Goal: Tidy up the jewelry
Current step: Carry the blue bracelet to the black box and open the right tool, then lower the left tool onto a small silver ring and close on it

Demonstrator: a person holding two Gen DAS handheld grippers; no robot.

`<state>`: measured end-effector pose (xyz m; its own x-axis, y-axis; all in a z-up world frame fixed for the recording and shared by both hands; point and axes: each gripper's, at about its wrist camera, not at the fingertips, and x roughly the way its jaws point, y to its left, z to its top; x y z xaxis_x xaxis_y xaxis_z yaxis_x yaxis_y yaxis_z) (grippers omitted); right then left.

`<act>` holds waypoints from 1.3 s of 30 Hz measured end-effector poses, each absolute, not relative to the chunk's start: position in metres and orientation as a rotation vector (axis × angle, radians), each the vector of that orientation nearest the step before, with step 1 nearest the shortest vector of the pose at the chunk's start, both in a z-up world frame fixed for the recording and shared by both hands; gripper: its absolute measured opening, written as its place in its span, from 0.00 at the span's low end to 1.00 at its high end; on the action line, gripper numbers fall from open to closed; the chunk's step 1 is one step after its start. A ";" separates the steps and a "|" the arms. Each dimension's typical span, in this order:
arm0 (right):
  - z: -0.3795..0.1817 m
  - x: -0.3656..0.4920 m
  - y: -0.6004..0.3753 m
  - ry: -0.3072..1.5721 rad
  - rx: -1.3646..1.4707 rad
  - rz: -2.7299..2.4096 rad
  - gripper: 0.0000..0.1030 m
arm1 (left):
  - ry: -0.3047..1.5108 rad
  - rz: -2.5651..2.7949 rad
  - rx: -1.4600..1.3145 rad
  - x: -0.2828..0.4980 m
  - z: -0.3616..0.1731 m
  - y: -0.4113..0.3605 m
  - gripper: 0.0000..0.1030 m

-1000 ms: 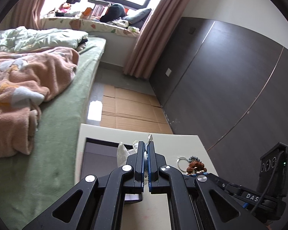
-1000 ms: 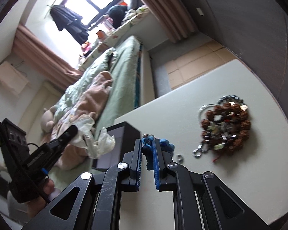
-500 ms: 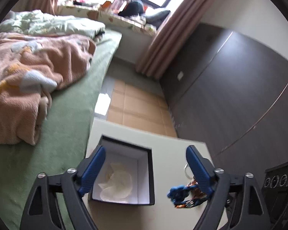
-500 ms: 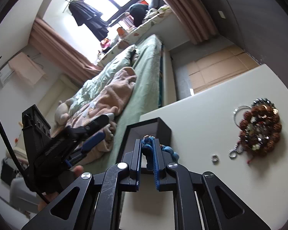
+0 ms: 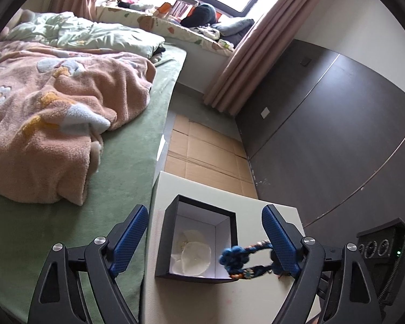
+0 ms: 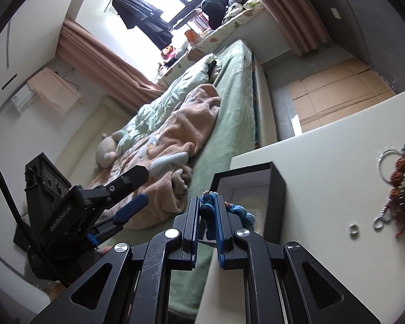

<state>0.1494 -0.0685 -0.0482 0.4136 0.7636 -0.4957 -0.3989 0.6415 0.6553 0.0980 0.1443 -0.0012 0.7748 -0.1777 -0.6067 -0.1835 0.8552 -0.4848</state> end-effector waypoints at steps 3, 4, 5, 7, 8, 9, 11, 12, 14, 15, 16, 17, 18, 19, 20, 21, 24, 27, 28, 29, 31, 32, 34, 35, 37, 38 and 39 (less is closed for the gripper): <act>-0.057 0.156 -0.057 0.890 0.521 0.797 0.14 | 0.703 0.001 -0.553 0.097 -0.003 0.145 0.84; -0.061 0.158 -0.053 0.915 0.510 0.797 0.24 | 0.708 0.001 -0.547 0.098 -0.004 0.145 0.84; -0.065 0.161 -0.049 0.950 0.490 0.781 0.43 | 0.712 -0.001 -0.544 0.098 -0.004 0.145 0.84; -0.074 0.165 -0.051 0.997 0.476 0.717 0.56 | 0.721 -0.007 -0.537 0.099 -0.006 0.143 0.84; -0.075 0.164 -0.056 0.990 0.485 0.702 0.56 | 0.728 -0.009 -0.530 0.099 -0.007 0.142 0.84; -0.074 0.164 -0.059 0.985 0.487 0.693 0.56 | 0.733 -0.011 -0.526 0.099 -0.007 0.140 0.84; -0.068 0.163 -0.067 0.972 0.479 0.681 0.57 | 0.739 -0.022 -0.526 0.099 -0.008 0.138 0.84; -0.065 0.161 -0.071 0.961 0.470 0.676 0.57 | 0.741 -0.027 -0.523 0.099 -0.008 0.136 0.84; -0.061 0.157 -0.077 0.946 0.450 0.663 0.68 | 0.745 -0.033 -0.508 0.099 -0.007 0.130 0.84; -0.059 0.155 -0.081 0.940 0.442 0.652 0.70 | 0.748 -0.038 -0.500 0.100 -0.007 0.127 0.84; -0.057 0.152 -0.085 0.934 0.440 0.645 0.70 | 0.750 -0.042 -0.492 0.100 -0.008 0.124 0.84; -0.056 0.151 -0.089 0.931 0.439 0.640 0.70 | 0.753 -0.046 -0.487 0.101 -0.008 0.121 0.84; -0.054 0.150 -0.093 0.932 0.438 0.635 0.70 | 0.756 -0.052 -0.480 0.101 -0.008 0.118 0.84; -0.053 0.148 -0.097 0.932 0.434 0.629 0.71 | 0.758 -0.057 -0.471 0.102 -0.008 0.114 0.84; -0.052 0.146 -0.103 0.930 0.429 0.620 0.71 | 0.759 -0.060 -0.463 0.102 -0.008 0.111 0.84; -0.050 0.145 -0.107 0.926 0.427 0.613 0.71 | 0.759 -0.061 -0.451 0.103 -0.008 0.107 0.84; -0.043 0.139 -0.125 0.910 0.430 0.575 0.81 | 0.749 -0.060 -0.426 0.102 -0.007 0.096 0.84; -0.036 0.137 -0.145 0.893 0.428 0.521 0.86 | 0.719 -0.069 -0.414 0.100 -0.003 0.083 0.84; -0.036 0.137 -0.148 0.894 0.428 0.510 0.87 | 0.712 -0.071 -0.403 0.100 -0.002 0.079 0.84; -0.035 0.137 -0.155 0.896 0.429 0.493 0.90 | 0.703 -0.073 -0.389 0.100 -0.001 0.073 0.84; -0.037 0.138 -0.167 0.900 0.446 0.468 0.94 | 0.692 -0.082 -0.366 0.101 0.000 0.062 0.84; -0.038 0.138 -0.175 0.907 0.456 0.448 0.95 | 0.689 -0.088 -0.361 0.102 0.000 0.058 0.84; -0.040 0.140 -0.185 0.915 0.460 0.409 0.99 | 0.688 -0.103 -0.366 0.104 -0.001 0.049 0.86; -0.040 0.140 -0.191 0.918 0.466 0.391 1.00 | 0.688 -0.113 -0.372 0.105 -0.002 0.044 0.87; -0.039 0.140 -0.204 0.916 0.482 0.365 1.00 | 0.687 -0.124 -0.367 0.107 -0.003 0.033 0.95; -0.039 0.140 -0.212 0.913 0.489 0.349 1.00 | 0.687 -0.128 -0.360 0.108 -0.004 0.029 0.96; -0.038 0.140 -0.217 0.911 0.494 0.336 1.00 | 0.689 -0.133 -0.349 0.109 -0.005 0.023 0.97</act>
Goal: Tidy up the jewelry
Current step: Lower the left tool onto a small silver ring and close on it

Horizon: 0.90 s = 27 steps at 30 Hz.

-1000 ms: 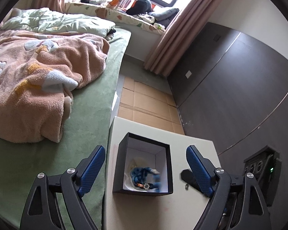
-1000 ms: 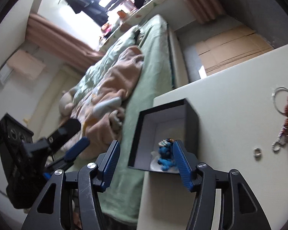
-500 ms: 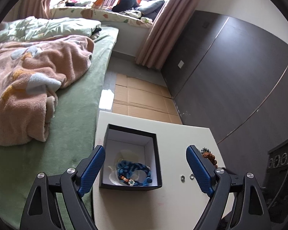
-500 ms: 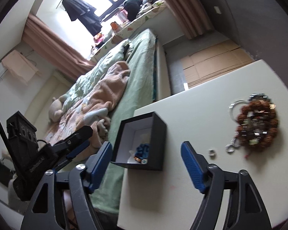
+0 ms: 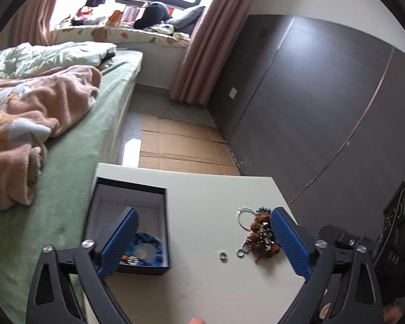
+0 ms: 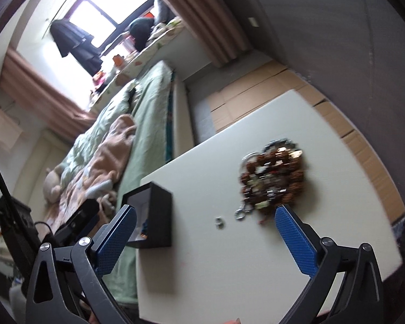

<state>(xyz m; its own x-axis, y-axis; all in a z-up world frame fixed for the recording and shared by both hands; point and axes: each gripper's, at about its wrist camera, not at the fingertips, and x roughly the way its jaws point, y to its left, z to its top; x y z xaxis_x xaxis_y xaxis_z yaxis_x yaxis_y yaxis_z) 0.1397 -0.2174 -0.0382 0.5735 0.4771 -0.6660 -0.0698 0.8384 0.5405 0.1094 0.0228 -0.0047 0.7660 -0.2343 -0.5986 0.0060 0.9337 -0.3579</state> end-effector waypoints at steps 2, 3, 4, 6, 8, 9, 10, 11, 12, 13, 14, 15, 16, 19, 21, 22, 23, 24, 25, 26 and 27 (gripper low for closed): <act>-0.039 0.139 -0.233 0.913 0.511 0.304 1.00 | 0.704 -0.151 -0.326 0.113 -0.008 0.011 0.97; -0.040 0.140 -0.238 0.916 0.518 0.295 1.00 | 0.714 -0.162 -0.316 0.115 -0.011 0.005 0.97; -0.042 0.140 -0.245 0.923 0.527 0.284 1.00 | 0.722 -0.169 -0.309 0.117 -0.013 0.000 0.97; -0.045 0.142 -0.255 0.934 0.537 0.266 1.00 | 0.742 -0.182 -0.291 0.119 -0.018 -0.010 0.97; -0.047 0.142 -0.264 0.939 0.545 0.258 1.00 | 0.762 -0.199 -0.266 0.122 -0.023 -0.020 0.97; -0.047 0.142 -0.268 0.939 0.547 0.253 1.00 | 0.769 -0.200 -0.253 0.122 -0.026 -0.024 0.97; -0.047 0.142 -0.271 0.938 0.548 0.248 1.00 | 0.778 -0.200 -0.238 0.124 -0.029 -0.028 0.97; -0.046 0.142 -0.275 0.936 0.552 0.241 1.00 | 0.785 -0.201 -0.230 0.125 -0.031 -0.031 0.97; -0.047 0.142 -0.279 0.934 0.557 0.236 1.00 | 0.794 -0.202 -0.221 0.126 -0.035 -0.034 0.97; -0.047 0.141 -0.284 0.933 0.564 0.231 1.00 | 0.805 -0.204 -0.212 0.128 -0.038 -0.037 0.97; -0.047 0.142 -0.287 0.933 0.569 0.227 1.00 | 0.813 -0.208 -0.205 0.129 -0.041 -0.039 0.97; -0.048 0.142 -0.291 0.934 0.573 0.219 1.00 | 0.820 -0.213 -0.193 0.129 -0.044 -0.043 0.96; -0.049 0.142 -0.295 0.936 0.577 0.212 1.00 | 0.825 -0.215 -0.177 0.130 -0.047 -0.046 0.94; -0.052 0.145 -0.304 0.947 0.591 0.194 1.00 | 0.851 -0.217 -0.118 0.133 -0.057 -0.054 0.82; -0.055 0.146 -0.309 0.961 0.595 0.184 1.00 | 0.880 -0.218 -0.082 0.136 -0.067 -0.060 0.74; -0.056 0.146 -0.310 0.968 0.595 0.180 1.00 | 0.892 -0.222 -0.070 0.136 -0.072 -0.062 0.71; -0.058 0.146 -0.312 0.976 0.596 0.177 1.00 | 0.902 -0.223 -0.059 0.137 -0.076 -0.063 0.70; -0.059 0.147 -0.314 0.982 0.596 0.177 1.00 | 0.912 -0.223 -0.046 0.138 -0.080 -0.065 0.69; -0.059 0.147 -0.314 0.985 0.596 0.178 1.00 | 0.921 -0.226 -0.034 0.138 -0.084 -0.066 0.66; -0.059 0.147 -0.315 0.984 0.597 0.179 1.00 | 0.927 -0.229 -0.026 0.139 -0.086 -0.067 0.64; -0.058 0.147 -0.317 0.978 0.598 0.179 1.00 | 0.939 -0.234 -0.017 0.140 -0.090 -0.069 0.61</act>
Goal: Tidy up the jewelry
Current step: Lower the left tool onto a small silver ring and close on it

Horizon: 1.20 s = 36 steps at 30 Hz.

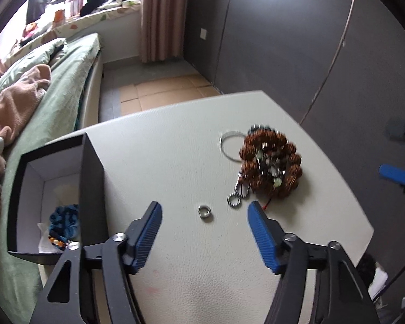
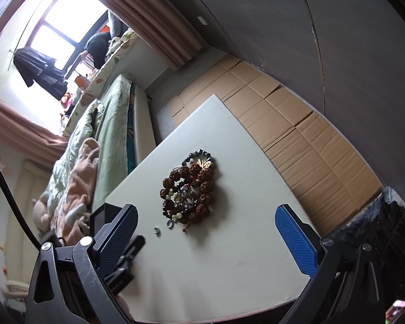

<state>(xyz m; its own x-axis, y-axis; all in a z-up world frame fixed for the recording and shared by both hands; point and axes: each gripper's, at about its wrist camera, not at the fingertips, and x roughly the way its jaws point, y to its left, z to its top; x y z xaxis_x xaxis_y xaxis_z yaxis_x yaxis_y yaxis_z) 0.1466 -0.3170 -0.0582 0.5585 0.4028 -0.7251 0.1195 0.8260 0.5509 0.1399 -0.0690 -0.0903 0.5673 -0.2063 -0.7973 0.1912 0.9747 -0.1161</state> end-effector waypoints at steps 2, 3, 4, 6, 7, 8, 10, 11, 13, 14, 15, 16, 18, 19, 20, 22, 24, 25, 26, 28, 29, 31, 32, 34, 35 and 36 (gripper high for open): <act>-0.055 0.145 -0.319 0.962 0.598 0.183 1.00 | 0.960 -0.241 0.003 0.143 -0.097 -0.072 0.55; -0.054 0.145 -0.320 0.956 0.596 0.186 1.00 | 0.971 -0.238 0.018 0.145 -0.101 -0.073 0.51; -0.053 0.145 -0.320 0.954 0.594 0.189 1.00 | 0.980 -0.236 0.028 0.147 -0.105 -0.074 0.46; -0.053 0.145 -0.319 0.955 0.596 0.195 1.00 | 0.994 -0.235 0.033 0.150 -0.110 -0.076 0.45; -0.054 0.146 -0.319 0.958 0.597 0.198 1.00 | 0.998 -0.234 0.034 0.152 -0.112 -0.076 0.45; -0.054 0.146 -0.318 0.960 0.597 0.201 1.00 | 0.999 -0.232 0.037 0.153 -0.113 -0.077 0.45; -0.054 0.148 -0.317 0.961 0.594 0.205 1.00 | 1.001 -0.230 0.046 0.155 -0.116 -0.079 0.42; -0.054 0.148 -0.316 0.959 0.595 0.206 1.00 | 1.004 -0.228 0.053 0.156 -0.118 -0.080 0.40; -0.054 0.149 -0.315 0.957 0.595 0.209 1.00 | 0.994 -0.220 0.069 0.157 -0.119 -0.082 0.35; -0.054 0.149 -0.313 0.959 0.593 0.209 1.00 | 0.993 -0.212 0.076 0.159 -0.120 -0.083 0.35; -0.055 0.150 -0.311 0.964 0.589 0.209 1.00 | 0.988 -0.208 0.079 0.159 -0.120 -0.083 0.34; -0.056 0.151 -0.308 0.969 0.584 0.208 1.00 | 0.986 -0.206 0.081 0.159 -0.120 -0.084 0.34; -0.057 0.152 -0.305 0.974 0.578 0.192 1.00 | 0.979 -0.201 0.088 0.160 -0.120 -0.085 0.33; -0.057 0.153 -0.304 0.974 0.577 0.185 1.00 | 0.977 -0.195 0.094 0.160 -0.120 -0.086 0.26; -0.057 0.153 -0.302 0.974 0.575 0.184 1.00 | 0.972 -0.192 0.100 0.160 -0.121 -0.086 0.20; -0.057 0.154 -0.300 0.977 0.564 0.181 1.00 | 0.975 -0.201 0.092 0.160 -0.121 -0.085 0.12; -0.059 0.155 -0.297 0.983 0.549 0.174 1.00 | 0.979 -0.207 0.077 0.161 -0.120 -0.083 0.12; -0.060 0.155 -0.296 0.990 0.543 0.175 1.00 | 0.983 -0.208 0.068 0.162 -0.120 -0.081 0.12; -0.061 0.156 -0.295 0.994 0.542 0.178 1.00 | 0.986 -0.208 0.061 0.161 -0.119 -0.081 0.12; -0.065 0.157 -0.294 1.005 0.540 0.179 1.00 | 0.981 -0.212 0.046 0.161 -0.115 -0.079 0.12; -0.066 0.158 -0.294 1.011 0.540 0.177 1.00 | 0.974 -0.215 0.041 0.160 -0.112 -0.078 0.12; -0.068 0.160 -0.295 1.016 0.545 0.178 0.99 | 0.957 -0.222 0.030 0.158 -0.105 -0.077 0.12; -0.070 0.161 -0.296 1.018 0.551 0.179 0.99 | 0.950 -0.225 0.024 0.158 -0.102 -0.077 0.12; -0.072 0.162 -0.298 1.021 0.567 0.180 0.98 | 0.937 -0.226 0.011 0.157 -0.097 -0.075 0.12; -0.074 0.163 -0.299 1.022 0.573 0.179 0.97 | 0.931 -0.227 0.003 0.157 -0.094 -0.074 0.12; -0.074 0.164 -0.300 1.023 0.578 0.178 0.95 | 0.924 -0.227 -0.005 0.156 -0.091 -0.072 0.12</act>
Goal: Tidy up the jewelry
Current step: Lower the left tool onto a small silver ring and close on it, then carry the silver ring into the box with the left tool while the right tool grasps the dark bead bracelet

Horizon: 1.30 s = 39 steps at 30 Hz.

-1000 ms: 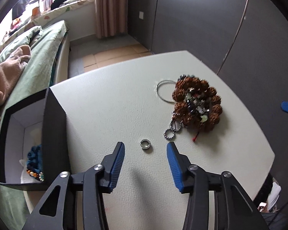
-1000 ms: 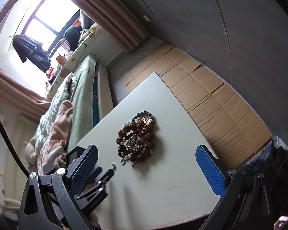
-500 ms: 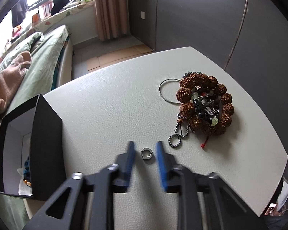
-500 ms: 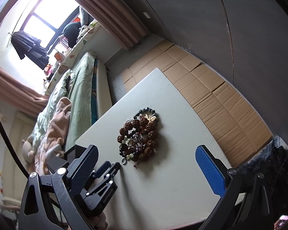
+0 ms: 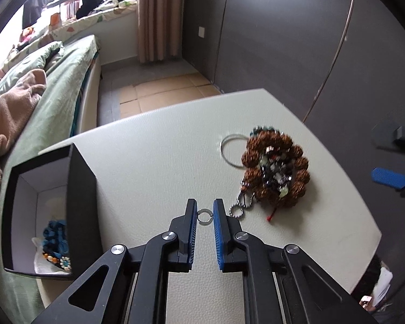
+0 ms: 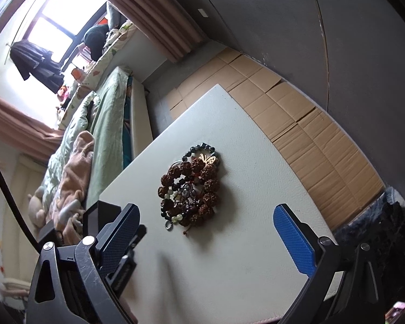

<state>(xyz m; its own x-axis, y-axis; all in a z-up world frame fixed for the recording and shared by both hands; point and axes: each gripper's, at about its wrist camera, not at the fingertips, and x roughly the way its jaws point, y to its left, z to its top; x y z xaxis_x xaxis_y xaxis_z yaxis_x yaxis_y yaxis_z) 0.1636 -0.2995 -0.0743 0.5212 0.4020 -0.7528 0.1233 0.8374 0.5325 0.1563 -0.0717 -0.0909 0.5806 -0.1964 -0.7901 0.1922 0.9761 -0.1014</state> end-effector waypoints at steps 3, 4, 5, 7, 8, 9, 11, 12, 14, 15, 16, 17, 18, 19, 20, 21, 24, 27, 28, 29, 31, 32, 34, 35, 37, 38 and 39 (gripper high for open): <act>-0.081 0.168 -0.300 1.038 0.604 0.187 0.82 | 0.904 -0.229 -0.027 0.156 -0.082 -0.067 0.12; -0.083 0.170 -0.299 1.044 0.612 0.191 0.81 | 0.897 -0.230 -0.036 0.155 -0.079 -0.065 0.12; -0.085 0.172 -0.298 1.049 0.619 0.195 0.80 | 0.892 -0.230 -0.043 0.155 -0.077 -0.063 0.12; -0.089 0.177 -0.295 1.060 0.631 0.207 0.75 | 0.883 -0.232 -0.060 0.154 -0.072 -0.059 0.12; -0.092 0.180 -0.293 1.068 0.633 0.211 0.71 | 0.878 -0.232 -0.067 0.153 -0.070 -0.056 0.12; -0.094 0.183 -0.291 1.075 0.631 0.212 0.70 | 0.873 -0.230 -0.074 0.153 -0.068 -0.053 0.12; -0.098 0.187 -0.285 1.086 0.621 0.208 0.67 | 0.864 -0.228 -0.084 0.152 -0.064 -0.049 0.12; -0.100 0.190 -0.281 1.091 0.619 0.213 0.65 | 0.860 -0.229 -0.091 0.152 -0.062 -0.046 0.12; -0.102 0.193 -0.273 1.095 0.622 0.242 0.60 | 0.856 -0.230 -0.104 0.151 -0.060 -0.041 0.12; -0.102 0.196 -0.268 1.099 0.620 0.259 0.59 | 0.854 -0.230 -0.109 0.151 -0.059 -0.039 0.12; -0.103 0.197 -0.263 1.101 0.617 0.270 0.59 | 0.853 -0.231 -0.115 0.152 -0.058 -0.037 0.12; -0.103 0.198 -0.258 1.103 0.611 0.280 0.59 | 0.852 -0.231 -0.118 0.153 -0.057 -0.035 0.12; -0.103 0.199 -0.252 1.105 0.604 0.289 0.59 | 0.850 -0.231 -0.122 0.153 -0.056 -0.032 0.12; -0.102 0.200 -0.245 1.107 0.592 0.304 0.59 | 0.847 -0.231 -0.126 0.153 -0.055 -0.030 0.12; -0.102 0.201 -0.239 1.108 0.583 0.317 0.56 | 0.845 -0.231 -0.130 0.153 -0.054 -0.028 0.12; -0.101 0.203 -0.234 1.112 0.573 0.327 0.55 | 0.843 -0.231 -0.133 0.154 -0.053 -0.025 0.12; -0.103 0.207 -0.218 1.128 0.536 0.348 0.49 | 0.840 -0.230 -0.148 0.154 -0.050 -0.019 0.12; -0.109 0.209 -0.209 1.157 0.505 0.345 0.48 | 0.833 -0.228 -0.163 0.153 -0.046 -0.014 0.12; -0.111 0.211 -0.206 1.164 0.485 0.335 0.47 | 0.830 -0.227 -0.169 0.152 -0.045 -0.012 0.12; -0.112 0.212 -0.203 1.168 0.465 0.327 0.44 | 0.827 -0.227 -0.172 0.152 -0.044 -0.010 0.12; -0.114 0.213 -0.198 1.172 0.430 0.314 0.32 | 0.821 -0.223 -0.179 0.150 -0.041 -0.007 0.12; -0.115 0.214 -0.196 1.178 0.421 0.313 0.22 | 0.820 -0.220 -0.184 0.150 -0.040 -0.005 0.12; -0.118 0.213 -0.197 1.186 0.407 0.299 0.12 | 0.819 -0.216 -0.192 0.148 -0.039 -0.002 0.12; -0.119 0.214 -0.198 1.187 0.410 0.299 0.11 | 0.819 -0.214 -0.194 0.147 -0.038 0.000 0.12; -0.119 0.213 -0.202 1.185 0.416 0.296 0.10 | 0.816 -0.210 -0.198 0.146 -0.036 0.004 0.12; -0.118 0.212 -0.204 1.182 0.423 0.294 0.10 | 0.813 -0.208 -0.198 0.144 -0.035 0.005 0.12; -0.116 0.210 -0.207 1.173 0.435 0.292 0.10 | 0.810 -0.206 -0.198 0.142 -0.034 0.006 0.12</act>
